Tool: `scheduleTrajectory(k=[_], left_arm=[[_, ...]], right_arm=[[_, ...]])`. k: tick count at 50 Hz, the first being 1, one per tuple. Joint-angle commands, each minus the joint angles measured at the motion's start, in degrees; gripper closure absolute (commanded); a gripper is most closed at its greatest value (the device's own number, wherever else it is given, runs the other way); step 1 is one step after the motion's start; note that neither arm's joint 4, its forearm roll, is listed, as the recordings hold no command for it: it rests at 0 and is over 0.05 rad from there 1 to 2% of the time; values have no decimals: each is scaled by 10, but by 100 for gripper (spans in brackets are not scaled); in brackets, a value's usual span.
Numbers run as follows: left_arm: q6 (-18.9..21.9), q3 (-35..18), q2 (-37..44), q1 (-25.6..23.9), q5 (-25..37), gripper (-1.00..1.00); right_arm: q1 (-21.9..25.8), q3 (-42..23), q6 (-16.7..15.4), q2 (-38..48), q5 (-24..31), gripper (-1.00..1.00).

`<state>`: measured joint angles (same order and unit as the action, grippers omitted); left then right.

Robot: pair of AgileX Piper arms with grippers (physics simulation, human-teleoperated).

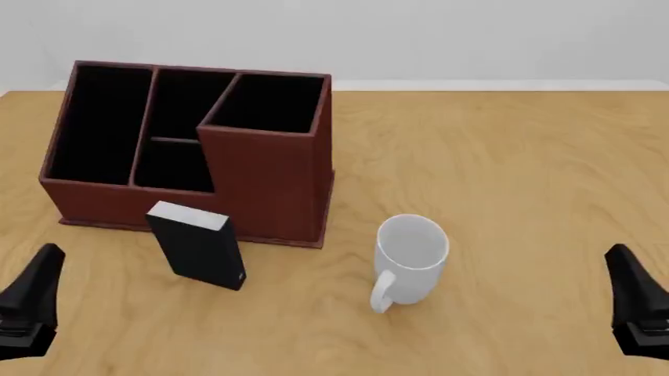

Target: Pick up the book and place it in the front compartment of the caddy.

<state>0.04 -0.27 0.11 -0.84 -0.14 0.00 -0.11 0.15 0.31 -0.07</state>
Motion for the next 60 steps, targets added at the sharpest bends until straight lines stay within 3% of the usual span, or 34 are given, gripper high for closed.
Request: scheduleTrajectory(k=[1,13,17,23,26,33,36,43,46,48,50,55,60], left_arm=[[18,2,2,-1,-6,-100],[38,2,40,-9,-48,-100],[71,2,88,-17,-104,-100],[84,-14,196,-22,-199,-100],[130,-34,216,-34,-209,-100],[165,-94,286,-58,-215,-100],[211,-117,324,-72,-223,-100],[273,-209,373,-135,-135,-100],[280,-244,388,-154,-95,-100],[310,-257,397,-168,-78,-100],[312,-287,401,-190,-29,-100],[373,-276,420,-206,-26,-100],[416,-306,444,-218,20,-100]], right_arm=[[0,-1,2,6,-3,-100],[0,0,4,14,-10,-100],[-1,0,5,16,-12,-100],[-1,0,4,13,-9,-100],[-1,0,5,13,-9,-100],[-1,-1,4,12,-7,-100],[-1,-1,5,14,-9,-100],[-1,-1,5,12,-8,-100],[-1,-1,5,13,-8,-100],[-1,-1,5,11,-7,-100],[-1,-1,5,12,-8,-100],[-1,-1,5,12,-8,-100],[-1,-1,5,12,-8,-100]])
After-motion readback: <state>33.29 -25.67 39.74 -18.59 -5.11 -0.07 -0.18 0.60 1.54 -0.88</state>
